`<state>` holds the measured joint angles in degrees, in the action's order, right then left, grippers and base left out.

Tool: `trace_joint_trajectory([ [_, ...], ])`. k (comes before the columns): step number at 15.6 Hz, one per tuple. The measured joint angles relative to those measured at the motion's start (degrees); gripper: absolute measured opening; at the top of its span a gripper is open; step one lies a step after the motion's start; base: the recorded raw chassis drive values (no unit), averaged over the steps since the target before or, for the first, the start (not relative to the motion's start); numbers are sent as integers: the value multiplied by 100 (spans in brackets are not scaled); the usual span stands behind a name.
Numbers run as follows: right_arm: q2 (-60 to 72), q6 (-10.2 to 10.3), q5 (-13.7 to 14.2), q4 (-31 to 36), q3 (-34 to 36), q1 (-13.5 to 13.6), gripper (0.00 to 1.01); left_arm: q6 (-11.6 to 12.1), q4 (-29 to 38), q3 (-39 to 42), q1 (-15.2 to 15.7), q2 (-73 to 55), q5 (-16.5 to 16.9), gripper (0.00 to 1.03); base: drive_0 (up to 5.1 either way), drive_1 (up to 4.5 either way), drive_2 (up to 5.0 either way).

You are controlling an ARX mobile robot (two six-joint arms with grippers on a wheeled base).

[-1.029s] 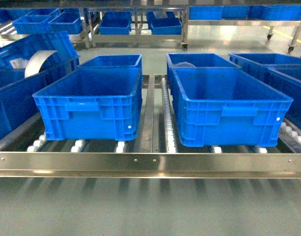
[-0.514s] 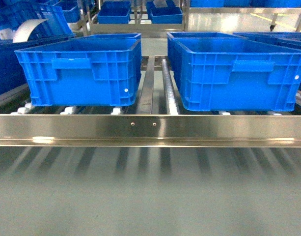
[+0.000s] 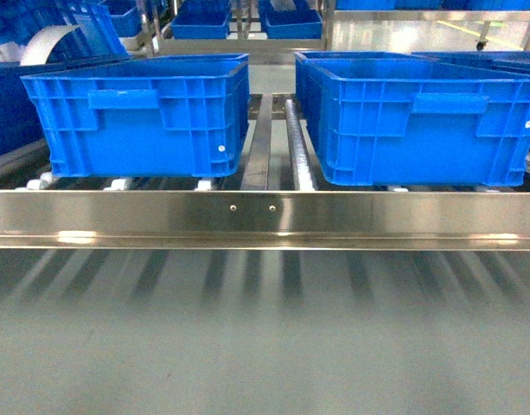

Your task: Sort blue parts and orange caps into right shelf containers

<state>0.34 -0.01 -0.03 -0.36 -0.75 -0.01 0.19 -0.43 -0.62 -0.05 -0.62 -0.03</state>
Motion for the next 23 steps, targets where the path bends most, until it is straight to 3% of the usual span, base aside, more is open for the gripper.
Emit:
trace_joint_trajectory([
  [21, 0, 0, 0, 4, 0, 0, 45, 0, 2, 0, 0, 0, 4, 42, 4, 401, -393],
  [23, 0, 0, 2, -15, 0, 0, 45, 0, -13, 0, 0, 0, 0, 42, 0, 0, 0],
])
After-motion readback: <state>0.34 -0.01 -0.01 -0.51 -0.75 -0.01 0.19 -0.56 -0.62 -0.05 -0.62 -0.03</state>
